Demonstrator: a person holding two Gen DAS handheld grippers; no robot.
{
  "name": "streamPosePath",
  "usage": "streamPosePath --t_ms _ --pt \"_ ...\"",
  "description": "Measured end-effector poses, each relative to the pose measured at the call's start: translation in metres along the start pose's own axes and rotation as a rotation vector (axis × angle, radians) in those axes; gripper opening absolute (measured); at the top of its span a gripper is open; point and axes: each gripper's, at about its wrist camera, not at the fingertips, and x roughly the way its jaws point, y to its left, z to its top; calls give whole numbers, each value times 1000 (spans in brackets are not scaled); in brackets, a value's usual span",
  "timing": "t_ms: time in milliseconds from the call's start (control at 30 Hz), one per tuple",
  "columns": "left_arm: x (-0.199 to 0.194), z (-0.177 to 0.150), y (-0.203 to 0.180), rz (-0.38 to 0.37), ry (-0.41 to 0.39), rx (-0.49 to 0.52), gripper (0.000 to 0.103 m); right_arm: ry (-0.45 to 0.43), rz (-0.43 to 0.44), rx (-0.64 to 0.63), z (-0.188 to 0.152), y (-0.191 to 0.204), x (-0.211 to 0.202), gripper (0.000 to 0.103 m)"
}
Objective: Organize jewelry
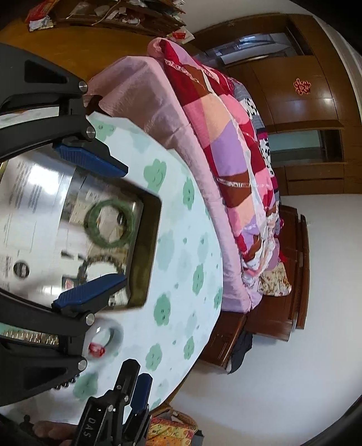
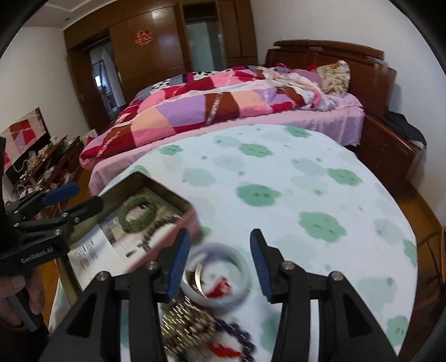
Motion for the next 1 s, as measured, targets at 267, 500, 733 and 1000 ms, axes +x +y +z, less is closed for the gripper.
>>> streamPosePath --t_ms 267,500,733,1000 --pt "-27 -21 -33 -101 4 -36 71 2 -25 70 -34 -31 -24 52" --pt "-34 -35 -62 -117 34 11 71 -6 -38 66 -58 -38 -31 52" --pt "-22 -56 -91 -177 119 78 37 -23 -43 109 -74 -52 -29 52" --pt "-11 -68 -100 -251 178 81 27 -42 -57 101 -79 -50 -29 57"
